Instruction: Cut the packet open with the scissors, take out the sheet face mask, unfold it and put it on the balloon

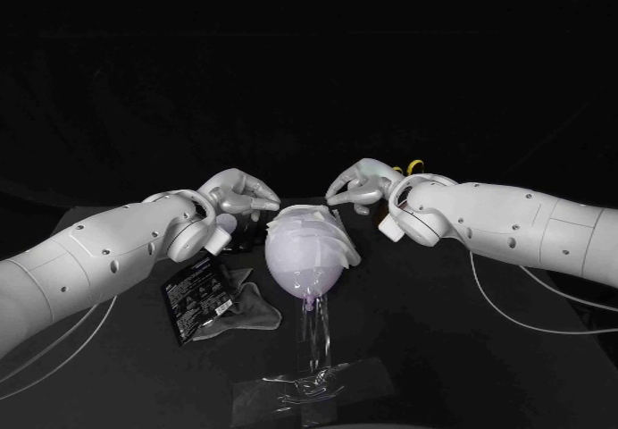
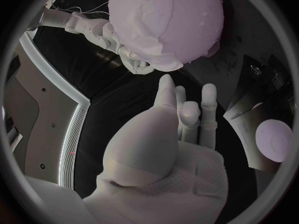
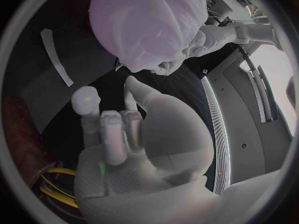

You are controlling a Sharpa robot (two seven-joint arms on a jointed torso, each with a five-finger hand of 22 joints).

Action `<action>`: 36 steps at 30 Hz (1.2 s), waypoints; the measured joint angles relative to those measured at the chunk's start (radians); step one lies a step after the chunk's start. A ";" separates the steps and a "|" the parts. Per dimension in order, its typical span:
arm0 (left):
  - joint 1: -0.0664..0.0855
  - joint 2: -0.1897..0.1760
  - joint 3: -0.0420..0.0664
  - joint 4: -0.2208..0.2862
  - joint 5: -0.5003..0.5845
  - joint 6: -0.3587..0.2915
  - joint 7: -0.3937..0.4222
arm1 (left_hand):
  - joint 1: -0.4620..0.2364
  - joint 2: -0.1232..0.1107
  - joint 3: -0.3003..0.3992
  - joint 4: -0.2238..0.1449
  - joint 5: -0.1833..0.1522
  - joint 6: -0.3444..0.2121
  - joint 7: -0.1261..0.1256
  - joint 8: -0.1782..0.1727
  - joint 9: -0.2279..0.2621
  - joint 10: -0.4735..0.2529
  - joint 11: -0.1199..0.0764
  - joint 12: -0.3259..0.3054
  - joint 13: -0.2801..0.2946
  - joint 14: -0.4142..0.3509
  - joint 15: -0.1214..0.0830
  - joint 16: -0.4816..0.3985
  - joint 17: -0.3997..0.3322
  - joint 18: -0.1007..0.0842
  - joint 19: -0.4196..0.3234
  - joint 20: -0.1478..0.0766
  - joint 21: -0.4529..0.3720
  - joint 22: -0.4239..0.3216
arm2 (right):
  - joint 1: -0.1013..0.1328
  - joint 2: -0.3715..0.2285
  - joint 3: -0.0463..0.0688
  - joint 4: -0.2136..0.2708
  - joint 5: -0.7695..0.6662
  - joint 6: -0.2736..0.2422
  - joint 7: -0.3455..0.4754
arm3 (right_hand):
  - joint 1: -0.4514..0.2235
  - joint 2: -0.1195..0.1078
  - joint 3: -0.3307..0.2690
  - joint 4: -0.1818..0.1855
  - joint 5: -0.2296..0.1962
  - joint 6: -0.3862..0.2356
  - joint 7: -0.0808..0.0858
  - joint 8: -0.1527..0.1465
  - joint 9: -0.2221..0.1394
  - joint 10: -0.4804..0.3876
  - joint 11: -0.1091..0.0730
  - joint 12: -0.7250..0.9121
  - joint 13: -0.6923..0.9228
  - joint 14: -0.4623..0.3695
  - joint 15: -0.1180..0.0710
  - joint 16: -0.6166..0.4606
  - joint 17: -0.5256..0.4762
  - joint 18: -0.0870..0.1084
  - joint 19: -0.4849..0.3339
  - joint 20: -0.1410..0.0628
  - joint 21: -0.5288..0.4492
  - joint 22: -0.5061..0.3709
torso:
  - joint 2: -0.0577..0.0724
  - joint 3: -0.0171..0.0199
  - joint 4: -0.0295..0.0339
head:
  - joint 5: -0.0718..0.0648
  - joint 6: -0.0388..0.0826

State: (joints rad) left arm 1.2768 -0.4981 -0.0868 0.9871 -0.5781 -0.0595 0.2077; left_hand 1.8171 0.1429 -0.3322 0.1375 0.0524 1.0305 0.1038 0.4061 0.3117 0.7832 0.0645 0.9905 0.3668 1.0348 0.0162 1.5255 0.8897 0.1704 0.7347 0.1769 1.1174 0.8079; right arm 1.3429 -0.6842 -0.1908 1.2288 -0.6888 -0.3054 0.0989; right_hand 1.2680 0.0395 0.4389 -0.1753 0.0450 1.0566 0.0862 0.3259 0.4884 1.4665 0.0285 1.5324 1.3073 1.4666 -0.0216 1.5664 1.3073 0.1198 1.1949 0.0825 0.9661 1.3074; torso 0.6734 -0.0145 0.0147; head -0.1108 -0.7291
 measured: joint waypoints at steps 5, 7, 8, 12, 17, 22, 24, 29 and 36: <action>0.000 0.000 0.000 0.000 0.010 -0.012 0.002 | 0.000 0.000 0.001 -0.001 0.000 0.000 0.000 0.000 0.002 0.000 0.000 0.000 -0.001 0.000 0.000 0.000 0.000 0.000 0.000 0.000 0.000 0.000 | 0.002 -0.001 0.000 -0.002 -0.012 -0.012 -0.003 | -0.009 0.009 0.011 0.008 0.000 -0.036 0.006 0.005 0.056 0.000 0.000 0.004 0.000 0.000 0.000 -0.003 0.000 -0.004 0.000 0.000 -0.007 0.000 | 0.000 0.0002 0.0000 | -0.001 0.000; 0.000 0.000 0.000 0.001 0.013 -0.015 0.003 | 0.000 0.000 0.003 -0.003 0.000 0.000 0.000 0.000 0.003 0.000 0.000 0.000 -0.001 0.000 0.000 0.000 0.000 0.000 0.000 0.000 0.000 0.001 | 0.003 -0.001 0.000 -0.004 -0.013 -0.011 -0.004 | -0.035 0.018 0.017 0.024 0.001 -0.103 0.031 -0.031 0.079 -0.003 0.010 -0.004 0.000 0.001 0.004 -0.001 0.000 -0.004 0.000 0.000 -0.012 0.000 | 0.000 0.0001 -0.0001 | -0.001 0.000; 0.000 0.000 0.000 0.002 0.013 -0.015 0.003 | 0.000 0.000 0.003 -0.003 0.000 0.000 0.000 0.000 0.003 0.000 0.000 0.000 -0.001 0.000 0.000 0.000 0.000 -0.001 0.000 0.000 0.000 0.001 | 0.004 0.000 0.000 -0.005 -0.013 -0.010 -0.005 | -0.052 0.017 0.012 0.034 0.004 -0.132 0.045 -0.054 0.070 -0.004 0.023 -0.010 0.000 0.000 0.013 -0.001 0.000 -0.004 0.001 0.004 -0.012 0.001 | 0.000 0.0002 -0.0001 | -0.001 0.001; 0.000 0.000 0.000 0.004 0.014 -0.015 0.003 | 0.000 0.000 0.003 -0.003 0.000 -0.004 0.004 0.000 0.005 0.000 0.000 0.000 -0.001 0.000 0.000 -0.001 -0.001 -0.001 0.000 0.000 0.000 0.001 | 0.005 0.001 0.000 -0.008 -0.006 0.004 -0.008 | -0.127 -0.041 -0.043 0.088 0.004 -0.188 0.085 -0.116 0.029 -0.002 0.062 -0.015 0.001 0.000 0.051 0.001 0.000 -0.005 0.010 0.029 -0.008 0.001 | 0.000 0.0003 0.0003 | -0.002 0.002; 0.000 -0.002 0.000 0.005 0.014 -0.010 -0.006 | -0.034 0.015 -0.023 0.027 0.000 -0.088 0.014 -0.033 0.006 -0.028 0.017 -0.031 -0.015 -0.018 0.017 -0.001 -0.041 -0.001 -0.004 -0.004 0.005 0.004 | 0.007 0.005 0.000 -0.016 0.018 0.054 -0.016 | -0.211 -0.088 -0.129 0.165 0.004 -0.192 0.089 -0.138 0.013 0.002 0.066 -0.014 0.001 0.002 0.056 0.001 0.001 -0.005 0.018 0.044 0.001 0.001 | -0.001 0.0005 0.0004 | -0.001 0.002; 0.000 -0.002 0.000 0.004 0.012 0.016 -0.030 | -0.140 0.053 -0.097 0.101 0.000 -0.160 0.055 -0.097 -0.026 -0.064 0.052 -0.053 -0.030 -0.085 0.051 -0.010 -0.119 -0.001 -0.015 0.000 -0.015 -0.006 | 0.007 0.011 0.000 -0.025 0.040 0.124 -0.032 | -0.225 -0.101 -0.178 0.213 0.004 -0.205 0.101 -0.160 -0.002 -0.002 0.070 0.003 0.001 -0.002 0.059 0.001 0.001 -0.006 0.030 0.056 0.022 0.001 | -0.001 0.0002 0.0009 | -0.001 0.001; 0.000 -0.002 0.000 0.004 0.010 0.034 -0.044 | -0.155 0.042 -0.105 0.109 0.000 -0.161 0.057 -0.103 -0.029 -0.069 0.057 -0.053 -0.030 -0.096 0.060 -0.011 -0.132 -0.001 -0.017 0.002 -0.019 -0.010 | 0.007 0.013 0.000 -0.028 0.046 0.153 -0.039 | -0.224 -0.102 -0.190 0.225 0.004 -0.205 0.101 -0.168 -0.006 0.001 0.072 0.005 0.001 -0.002 0.059 0.001 0.001 -0.006 0.033 0.059 0.025 0.000 | -0.001 0.0001 0.0010 | -0.002 0.001; 0.000 -0.001 0.000 0.004 0.001 0.077 -0.074 | -0.166 0.032 -0.102 0.114 0.000 -0.161 0.057 -0.111 -0.032 -0.074 0.062 -0.053 -0.030 -0.104 0.061 -0.011 -0.141 -0.001 -0.018 0.003 -0.024 -0.014 | 0.008 0.018 0.000 -0.031 0.056 0.205 -0.055 | -0.183 -0.103 -0.216 0.246 0.004 -0.205 0.101 -0.174 -0.017 0.002 0.074 0.012 0.001 0.002 0.063 0.000 0.001 -0.006 0.037 0.063 0.033 0.000 | -0.001 -0.0006 0.0009 | -0.002 0.001; 0.000 -0.001 0.000 0.004 -0.011 0.115 -0.100 | -0.166 0.032 -0.102 0.114 0.000 -0.155 0.051 -0.111 -0.032 -0.074 0.062 -0.044 -0.026 -0.104 0.061 -0.012 -0.140 -0.002 -0.022 0.007 -0.031 -0.017 | 0.008 0.020 0.000 -0.034 0.062 0.240 -0.067 | -0.157 -0.090 -0.229 0.260 0.004 -0.199 0.102 -0.177 -0.022 0.002 0.074 0.018 0.000 0.002 0.063 -0.001 0.000 -0.006 0.041 0.066 0.035 0.000 | -0.001 -0.0004 0.0002 | -0.002 0.002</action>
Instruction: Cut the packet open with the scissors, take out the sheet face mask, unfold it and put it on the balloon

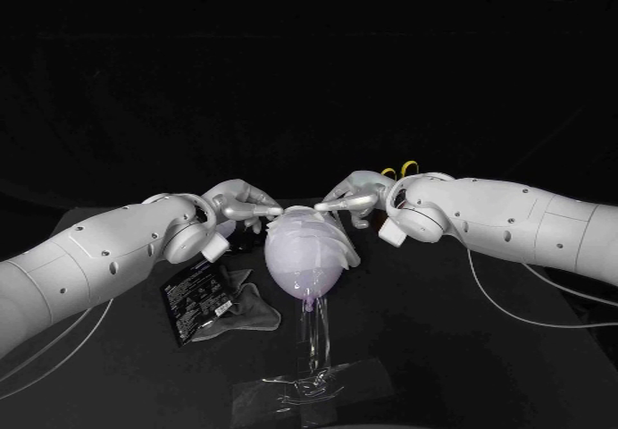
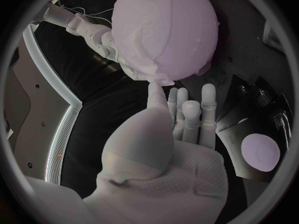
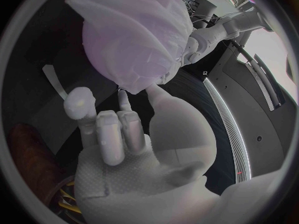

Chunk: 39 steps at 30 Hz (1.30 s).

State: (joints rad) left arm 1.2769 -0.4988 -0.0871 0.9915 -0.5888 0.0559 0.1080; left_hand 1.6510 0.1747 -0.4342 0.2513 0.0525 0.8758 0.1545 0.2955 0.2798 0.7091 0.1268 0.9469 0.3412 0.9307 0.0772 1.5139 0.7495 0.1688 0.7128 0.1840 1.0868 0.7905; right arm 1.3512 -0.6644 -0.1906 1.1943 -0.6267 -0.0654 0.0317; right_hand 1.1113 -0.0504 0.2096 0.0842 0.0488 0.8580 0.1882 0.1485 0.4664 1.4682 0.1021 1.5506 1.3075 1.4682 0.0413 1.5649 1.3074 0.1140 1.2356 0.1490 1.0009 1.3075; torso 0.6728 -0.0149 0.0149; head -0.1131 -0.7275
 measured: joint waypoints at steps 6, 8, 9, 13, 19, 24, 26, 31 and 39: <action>0.000 0.000 0.000 0.000 -0.007 0.018 -0.011 | 0.013 0.013 -0.001 -0.001 0.000 0.012 -0.004 0.000 0.000 0.000 0.000 0.009 0.005 0.000 0.000 0.000 0.003 0.000 0.000 0.000 -0.004 -0.001 | 0.000 0.001 0.000 0.000 0.004 0.011 -0.001 | 0.044 0.028 -0.011 0.011 0.000 0.043 -0.009 0.004 -0.001 0.000 0.000 0.008 0.000 0.000 0.000 0.002 0.000 0.000 0.000 0.000 0.000 0.000 | 0.000 0.0009 -0.0003 | 0.001 0.000; 0.000 0.000 0.000 0.000 -0.009 0.024 -0.013 | 0.018 0.018 -0.005 -0.006 0.000 0.018 -0.010 0.000 0.000 0.000 0.000 0.014 0.006 0.000 0.000 0.000 0.003 0.000 0.000 0.000 -0.004 -0.002 | 0.000 0.001 0.000 0.000 0.006 0.014 -0.001 | 0.060 0.045 -0.009 0.013 0.000 0.070 -0.018 0.018 -0.001 0.000 0.000 0.008 0.000 0.000 0.000 0.002 0.000 0.000 0.000 0.000 0.000 0.000 | 0.000 0.0010 -0.0004 | 0.001 0.000; 0.000 0.000 0.000 0.000 -0.010 0.025 -0.014 | 0.022 0.019 -0.003 -0.009 0.000 0.025 -0.010 0.000 0.000 0.002 -0.002 0.014 0.007 0.000 0.000 0.000 0.004 0.000 0.001 0.001 -0.004 -0.003 | 0.000 0.001 0.000 0.000 0.006 0.016 0.000 | 0.069 0.054 -0.007 0.015 0.000 0.084 -0.022 0.024 -0.001 -0.002 -0.003 0.008 0.000 0.000 0.000 0.002 0.000 0.000 0.000 0.000 0.000 0.001 | 0.000 0.0010 -0.0004 | 0.001 -0.001; 0.000 0.001 0.000 -0.001 -0.013 0.032 -0.014 | 0.048 0.020 -0.002 -0.026 0.000 0.041 -0.018 0.000 -0.001 0.004 -0.004 0.020 0.009 0.000 0.000 0.000 0.007 0.000 0.004 0.004 -0.008 -0.003 | 0.001 0.000 0.001 0.001 0.009 0.019 0.004 | 0.127 0.073 0.006 0.003 0.000 0.140 -0.052 0.052 0.001 -0.002 -0.032 0.013 0.000 -0.003 -0.019 0.002 0.000 0.000 0.008 -0.012 0.001 0.001 | 0.000 0.0010 -0.0005 | 0.001 -0.001; 0.001 0.000 0.001 0.001 -0.017 0.035 -0.011 | 0.087 0.031 0.007 -0.052 0.000 0.070 -0.030 0.005 -0.001 0.010 -0.009 0.024 0.009 0.008 -0.008 0.007 0.024 0.000 0.004 0.004 -0.008 -0.004 | 0.001 -0.004 0.001 0.004 0.010 0.016 0.014 | 0.196 0.083 0.034 -0.028 0.000 0.211 -0.098 0.104 0.016 -0.002 -0.071 0.019 0.002 -0.003 -0.055 0.002 0.001 -0.006 0.026 -0.044 0.031 0.001 | 0.000 0.0005 -0.0004 | 0.002 -0.002; 0.001 0.000 0.001 0.003 -0.022 0.035 -0.003 | 0.113 0.037 0.013 -0.071 0.000 0.104 -0.043 0.017 0.000 0.026 -0.023 0.029 0.009 0.027 -0.015 0.014 0.042 -0.001 0.006 0.006 -0.008 -0.004 | 0.001 -0.007 0.001 0.007 0.011 0.005 0.025 | 0.217 0.076 0.044 -0.047 0.000 0.236 -0.117 0.141 0.029 -0.002 -0.092 0.020 0.003 -0.003 -0.076 0.002 0.001 -0.007 0.045 -0.064 0.050 0.000 | 0.000 0.0005 0.0002 | 0.002 -0.003; 0.001 -0.001 0.001 0.006 -0.024 0.034 0.003 | 0.132 0.019 0.021 -0.083 0.000 0.130 -0.049 0.027 0.006 0.043 -0.030 0.029 0.007 0.043 -0.023 0.019 0.059 -0.001 0.008 0.007 -0.008 -0.003 | 0.001 -0.008 0.001 0.010 0.011 -0.004 0.031 | 0.217 0.076 0.044 -0.047 -0.001 0.236 -0.118 0.154 0.029 -0.002 -0.095 0.020 0.003 0.000 -0.080 0.002 0.001 -0.007 0.048 -0.067 0.053 0.000 | 0.000 0.0004 0.0002 | 0.002 -0.003; 0.001 -0.001 0.001 0.010 -0.031 0.025 0.025 | 0.159 -0.012 0.030 -0.103 0.000 0.181 -0.058 0.050 0.018 0.084 -0.050 0.038 0.004 0.084 -0.040 0.027 0.099 0.005 0.014 0.001 0.005 0.006 | 0.000 -0.010 0.000 0.016 0.011 -0.031 0.047 | 0.218 0.077 0.048 -0.051 -0.003 0.236 -0.118 0.177 0.029 -0.003 -0.104 0.020 0.003 -0.002 -0.085 0.000 0.001 -0.008 0.053 -0.078 0.062 0.000 | 0.000 0.0003 0.0002 | 0.002 -0.003; 0.001 -0.002 0.001 0.014 -0.036 0.002 0.064 | 0.162 -0.023 0.036 -0.114 0.000 0.187 -0.061 0.063 0.042 0.112 -0.071 0.041 -0.002 0.112 -0.061 0.031 0.125 0.005 0.020 -0.005 0.018 0.016 | 0.000 -0.013 0.000 0.024 0.012 -0.081 0.071 | 0.218 0.077 0.047 -0.052 -0.003 0.236 -0.118 0.192 0.029 -0.002 -0.109 0.020 0.002 -0.003 -0.094 0.002 0.000 -0.008 0.059 -0.085 0.065 0.000 | 0.001 0.0004 -0.0002 | 0.002 -0.004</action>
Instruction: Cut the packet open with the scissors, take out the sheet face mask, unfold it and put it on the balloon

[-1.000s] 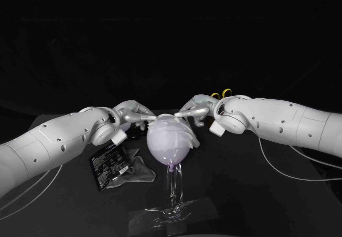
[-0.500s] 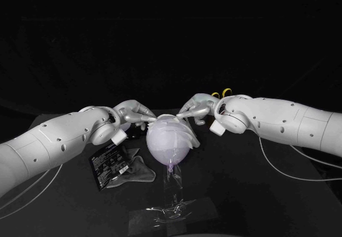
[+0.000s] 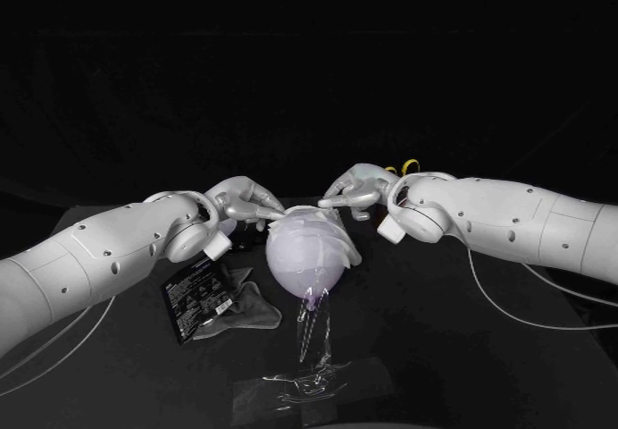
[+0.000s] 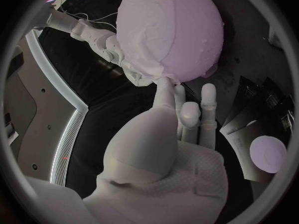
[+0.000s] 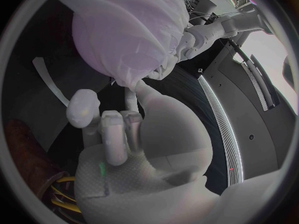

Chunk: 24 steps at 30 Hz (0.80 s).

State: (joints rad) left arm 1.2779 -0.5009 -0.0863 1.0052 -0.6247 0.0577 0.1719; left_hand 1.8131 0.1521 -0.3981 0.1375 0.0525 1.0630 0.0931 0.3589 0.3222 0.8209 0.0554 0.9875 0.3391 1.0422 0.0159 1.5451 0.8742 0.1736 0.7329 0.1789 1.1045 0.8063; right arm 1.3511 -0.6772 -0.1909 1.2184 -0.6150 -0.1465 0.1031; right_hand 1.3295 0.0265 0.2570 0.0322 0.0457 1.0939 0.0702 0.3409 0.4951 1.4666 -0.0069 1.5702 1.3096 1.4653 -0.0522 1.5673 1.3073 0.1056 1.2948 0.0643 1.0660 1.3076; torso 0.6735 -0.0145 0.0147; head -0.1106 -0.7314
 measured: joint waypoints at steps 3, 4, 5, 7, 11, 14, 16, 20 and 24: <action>-0.001 -0.001 0.000 0.000 0.003 -0.013 0.013 | 0.000 0.000 0.003 -0.003 0.000 0.000 0.000 0.000 0.006 0.000 0.000 0.000 0.000 0.002 -0.002 0.000 0.003 0.000 0.000 0.000 0.002 0.001 | 0.000 -0.001 0.000 0.004 0.002 -0.020 0.009 | 0.000 0.000 0.003 0.003 0.000 -0.003 -0.003 0.000 0.000 -0.002 -0.002 0.000 0.000 0.000 0.000 0.000 0.000 0.000 0.003 -0.003 0.005 0.000 | 0.000 0.0000 -0.0002 | 0.000 -0.001; -0.001 -0.001 0.000 0.000 0.005 -0.018 0.017 | 0.001 -0.001 0.002 -0.003 0.000 0.000 0.000 0.002 0.008 0.000 0.000 0.000 0.000 0.002 -0.002 0.000 0.003 0.000 0.000 0.000 0.002 0.002 | 0.000 -0.002 0.000 0.005 0.003 -0.027 0.012 | 0.000 0.000 0.003 0.003 0.000 -0.004 -0.003 0.007 0.000 -0.002 -0.002 0.000 0.000 0.002 -0.002 0.000 0.000 0.000 0.005 -0.005 0.008 0.000 | 0.000 0.0000 -0.0001 | 0.000 -0.001; -0.001 -0.001 0.000 0.000 0.006 -0.023 0.020 | 0.006 -0.006 0.004 -0.004 0.000 0.000 0.000 0.006 0.010 0.000 0.000 0.000 0.000 0.002 -0.002 0.000 0.003 0.000 0.000 0.000 0.003 0.003 | 0.000 -0.002 0.000 0.006 0.003 -0.033 0.014 | 0.000 0.000 0.003 0.003 0.000 -0.004 -0.004 0.007 0.000 -0.002 -0.002 0.000 -0.001 0.002 -0.002 0.000 0.000 -0.001 0.005 -0.005 0.008 0.000 | 0.000 0.0000 -0.0001 | 0.000 -0.001; -0.001 -0.001 0.000 0.000 0.012 -0.034 0.028 | 0.011 -0.011 0.005 -0.005 0.000 -0.002 0.002 0.007 0.016 0.000 0.000 0.000 -0.001 0.002 -0.002 0.000 0.003 0.000 0.004 -0.004 0.007 0.004 | 0.000 -0.002 0.000 0.008 0.006 -0.050 0.020 | 0.000 0.000 0.003 0.003 0.000 -0.005 -0.005 0.008 0.000 -0.002 -0.002 0.000 -0.001 0.003 -0.003 0.000 0.000 -0.001 0.005 -0.005 0.008 0.000 | 0.000 0.0000 -0.0001 | 0.000 -0.001; -0.001 -0.002 0.000 -0.001 0.024 -0.052 0.037 | 0.011 -0.011 0.007 -0.007 0.000 -0.004 0.004 0.009 0.021 0.000 0.000 0.000 -0.001 0.002 -0.002 0.000 -0.003 0.000 0.004 -0.004 0.007 0.006 | 0.000 -0.004 0.000 0.013 0.010 -0.085 0.031 | 0.000 0.000 0.008 0.002 -0.002 -0.007 -0.007 0.012 0.000 -0.002 -0.002 0.000 -0.001 0.003 -0.003 0.000 0.000 -0.006 0.007 -0.007 0.012 0.001 | 0.000 0.0001 -0.0001 | -0.001 -0.001; -0.001 -0.003 -0.001 -0.002 0.032 -0.063 0.042 | 0.011 -0.011 0.009 -0.010 0.000 -0.006 0.006 0.012 0.028 0.000 0.000 -0.004 -0.001 0.002 -0.002 0.000 -0.005 -0.001 0.004 -0.004 0.011 0.008 | 0.000 -0.005 0.000 0.014 0.014 -0.115 0.038 | 0.000 0.000 0.010 0.003 -0.002 -0.009 -0.009 0.012 0.000 -0.002 -0.002 0.000 -0.002 0.002 -0.004 -0.001 0.000 -0.006 0.009 -0.009 0.012 0.001 | 0.000 0.0001 0.0000 | -0.001 0.000; -0.001 -0.003 -0.001 -0.002 0.036 -0.069 0.044 | 0.011 -0.011 0.009 -0.010 0.000 -0.007 0.007 0.013 0.029 0.000 0.000 -0.004 -0.001 0.002 -0.002 0.000 -0.006 -0.001 0.004 -0.004 0.011 0.008 | 0.000 -0.006 0.000 0.015 0.016 -0.132 0.041 | 0.000 0.000 0.011 0.002 -0.002 -0.011 -0.011 0.012 0.000 0.000 -0.004 0.000 -0.002 0.000 -0.007 -0.001 0.001 -0.006 0.009 -0.009 0.012 0.000 | 0.000 0.0001 0.0002 | -0.001 0.000; -0.001 -0.003 -0.001 -0.003 0.044 -0.079 0.047 | 0.019 -0.019 0.009 -0.010 0.000 -0.011 0.004 0.015 0.035 0.000 0.000 -0.004 -0.001 0.002 -0.002 0.000 -0.008 -0.002 0.003 -0.004 0.011 0.009 | 0.000 -0.006 0.000 0.015 0.019 -0.165 0.045 | 0.000 0.000 0.014 -0.001 -0.004 -0.011 -0.011 0.012 0.000 0.002 -0.005 0.000 -0.002 0.000 -0.007 -0.001 0.001 -0.007 0.012 -0.012 0.017 0.000 | 0.000 0.0001 0.0002 | -0.002 0.000; -0.001 -0.004 -0.001 -0.003 0.049 -0.087 0.048 | 0.018 -0.024 0.012 -0.012 0.000 -0.011 0.004 0.015 0.038 0.000 0.000 -0.004 -0.001 -0.002 -0.005 0.000 -0.010 -0.003 0.003 -0.004 0.011 0.010 | 0.000 -0.007 0.000 0.015 0.021 -0.192 0.047 | -0.001 0.000 0.014 -0.001 -0.003 -0.014 -0.014 0.023 0.000 0.002 -0.005 0.000 -0.002 0.000 -0.007 -0.003 0.001 -0.007 0.012 -0.012 0.017 0.000 | 0.000 0.0000 0.0002 | -0.002 0.000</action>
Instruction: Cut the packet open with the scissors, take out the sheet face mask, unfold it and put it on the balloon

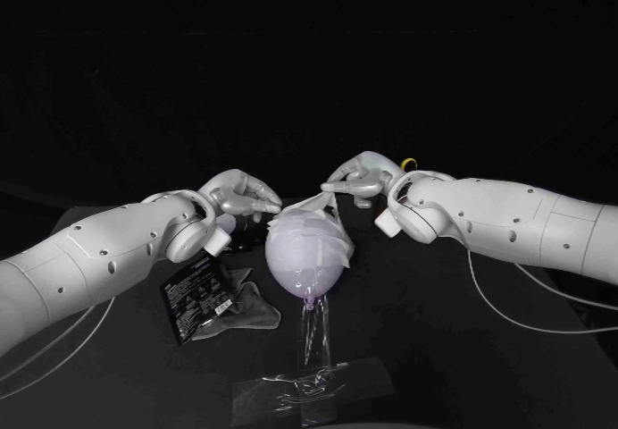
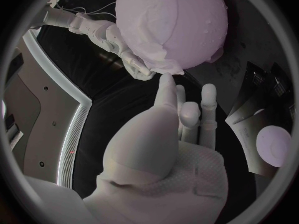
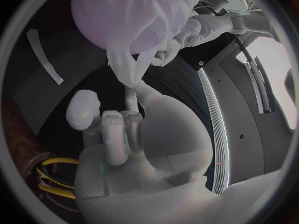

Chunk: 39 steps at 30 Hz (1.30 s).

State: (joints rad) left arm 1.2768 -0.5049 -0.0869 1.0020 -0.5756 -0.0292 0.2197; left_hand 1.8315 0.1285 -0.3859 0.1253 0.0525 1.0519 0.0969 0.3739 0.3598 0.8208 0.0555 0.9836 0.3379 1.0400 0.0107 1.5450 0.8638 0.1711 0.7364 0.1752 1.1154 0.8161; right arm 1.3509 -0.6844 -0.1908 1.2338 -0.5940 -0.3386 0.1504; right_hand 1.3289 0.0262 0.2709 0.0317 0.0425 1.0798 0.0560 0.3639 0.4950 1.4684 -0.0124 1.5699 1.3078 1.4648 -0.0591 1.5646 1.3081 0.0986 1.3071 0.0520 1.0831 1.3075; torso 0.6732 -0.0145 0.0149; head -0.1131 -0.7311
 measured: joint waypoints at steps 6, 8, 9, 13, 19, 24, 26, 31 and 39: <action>0.000 -0.002 0.000 -0.001 0.007 -0.014 0.000 | 0.000 0.000 -0.003 -0.003 0.000 -0.004 0.003 0.004 0.006 0.000 0.000 0.000 0.000 0.000 0.000 0.000 -0.005 -0.001 -0.004 -0.004 0.007 0.002 | 0.000 -0.003 0.000 0.000 -0.001 -0.031 -0.002 | 0.000 0.000 0.006 0.000 0.004 0.000 0.000 0.000 0.000 0.000 0.000 0.000 0.000 0.000 0.000 0.003 0.000 0.000 0.000 0.000 0.000 0.000 | 0.000 0.0000 0.0000 | 0.000 0.000; 0.000 -0.003 0.000 -0.001 0.010 -0.019 0.001 | 0.000 0.000 0.000 -0.005 0.000 -0.003 0.003 0.004 0.007 -0.004 -0.004 0.000 0.000 -0.003 -0.003 0.000 -0.008 -0.001 -0.004 -0.004 0.007 0.002 | 0.000 -0.003 0.000 0.000 -0.004 -0.038 -0.004 | 0.000 0.000 0.006 0.000 0.004 0.000 0.000 0.000 0.000 0.000 0.000 0.000 0.000 0.000 0.000 0.003 0.000 0.000 0.000 0.000 0.000 0.000 | 0.000 0.0000 0.0000 | 0.000 0.000; 0.000 -0.003 0.000 -0.002 0.011 -0.022 0.001 | 0.000 0.000 0.000 -0.006 0.000 -0.003 0.003 0.004 0.008 -0.004 -0.004 0.000 0.000 -0.004 -0.003 0.000 -0.008 -0.001 -0.004 -0.004 0.007 0.003 | 0.000 -0.003 0.000 0.000 -0.005 -0.042 -0.006 | 0.000 0.000 0.006 0.000 0.004 0.000 0.000 0.000 0.000 0.000 0.000 0.000 0.000 0.000 0.000 0.003 0.000 0.000 0.000 0.000 0.000 0.000 | 0.000 0.0000 0.0001 | 0.000 0.000; 0.000 -0.003 0.000 -0.002 0.015 -0.030 0.000 | 0.000 0.000 0.000 -0.005 0.000 -0.003 0.003 0.004 0.010 -0.004 -0.004 0.000 0.000 -0.004 -0.003 -0.001 -0.011 -0.001 -0.004 -0.004 0.007 0.003 | 0.000 -0.003 0.000 0.000 -0.011 -0.052 -0.014 | 0.000 0.000 0.007 -0.001 0.004 -0.004 -0.004 0.000 0.000 0.000 0.000 0.000 0.000 0.000 0.000 0.003 -0.001 0.000 0.000 0.000 0.000 0.000 | 0.000 0.0001 0.0002 | 0.000 0.001; 0.000 -0.004 0.000 0.001 0.019 -0.036 -0.008 | -0.060 0.031 -0.039 0.034 0.000 -0.104 0.022 -0.036 0.011 -0.048 0.022 -0.030 -0.011 -0.047 0.022 -0.001 -0.062 -0.002 -0.007 -0.007 0.007 0.005 | 0.000 -0.003 0.000 0.002 -0.020 -0.061 -0.024 | -0.003 -0.003 0.008 -0.003 0.004 -0.004 -0.004 0.003 0.000 -0.001 -0.001 -0.003 0.000 0.000 0.000 0.003 -0.001 -0.001 0.000 0.000 -0.001 0.001 | 0.000 0.0001 0.0002 | 0.001 0.001; 0.000 -0.002 0.000 0.003 0.012 -0.033 -0.031 | -0.143 0.073 -0.051 0.085 0.000 -0.179 0.064 -0.100 -0.022 -0.103 0.066 -0.086 -0.039 -0.148 0.059 -0.021 -0.180 -0.002 -0.024 0.002 -0.017 -0.008 | 0.000 -0.004 0.000 0.008 -0.025 -0.068 -0.028 | -0.004 -0.004 0.008 -0.003 0.004 -0.004 -0.004 0.004 0.000 -0.003 -0.003 -0.003 0.000 0.000 0.000 0.002 -0.001 -0.001 0.000 0.000 -0.001 0.001 | -0.001 0.0001 0.0008 | 0.002 0.001; 0.000 0.000 0.000 0.004 0.006 -0.031 -0.042 | -0.169 0.047 -0.051 0.099 0.000 -0.193 0.071 -0.111 -0.029 -0.112 0.075 -0.096 -0.045 -0.179 0.069 -0.028 -0.214 -0.002 -0.027 0.005 -0.028 -0.013 | 0.000 -0.004 0.000 0.010 -0.026 -0.071 -0.029 | -0.004 -0.004 0.008 -0.003 0.003 -0.004 -0.004 0.004 0.000 -0.003 -0.003 -0.003 0.000 0.000 0.000 0.002 -0.001 -0.001 0.000 0.000 -0.001 0.001 | -0.001 0.0001 0.0008 | 0.002 0.001; 0.000 0.008 0.000 0.004 -0.012 -0.020 -0.072 | -0.198 0.018 -0.050 0.108 0.000 -0.193 0.071 -0.115 -0.036 -0.119 0.082 -0.099 -0.052 -0.209 0.077 -0.033 -0.247 -0.002 -0.034 0.012 -0.040 -0.021 | 0.000 -0.008 0.000 0.020 -0.027 -0.081 -0.028 | -0.004 -0.004 0.008 -0.003 0.003 -0.004 -0.004 0.006 0.000 -0.003 -0.003 -0.003 0.000 0.000 0.000 0.002 0.000 -0.001 0.000 0.000 -0.001 0.000 | -0.001 0.0001 0.0002 | 0.004 0.003; 0.000 0.018 0.000 0.000 -0.034 -0.003 -0.106 | -0.204 0.020 -0.052 0.111 0.000 -0.189 0.075 -0.115 -0.037 -0.119 0.082 -0.099 -0.053 -0.209 0.077 -0.033 -0.247 -0.002 -0.036 0.014 -0.044 -0.024 | 0.000 -0.016 0.001 0.040 -0.026 -0.101 -0.023 | -0.004 -0.004 0.010 -0.004 0.003 -0.004 -0.004 0.006 0.000 -0.003 -0.002 -0.003 0.000 0.000 0.000 0.003 0.000 -0.007 0.004 -0.004 -0.001 0.000 | 0.000 0.0007 -0.0008 | 0.005 0.004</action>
State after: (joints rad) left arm 1.2770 -0.4873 -0.0868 1.0021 -0.6091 -0.0327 0.1133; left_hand 1.6276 0.1486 -0.4383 0.2361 0.0525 0.8626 0.1720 0.2589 0.3225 0.7020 0.1372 0.8847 0.2853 0.8307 0.0879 1.5119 0.6170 0.1687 0.6999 0.1897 1.0716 0.7921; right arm 1.3508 -0.7005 -0.1900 1.2742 -0.6198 -0.4400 0.1275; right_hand 1.3251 0.0226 0.2806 0.0276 0.0457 1.0761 0.0524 0.3701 0.4949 1.4652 -0.0149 1.5671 1.3082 1.4645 -0.0587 1.5673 1.3081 0.0920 1.3108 0.0483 1.0823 1.3073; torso 0.6728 -0.0138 0.0141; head -0.1085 -0.7268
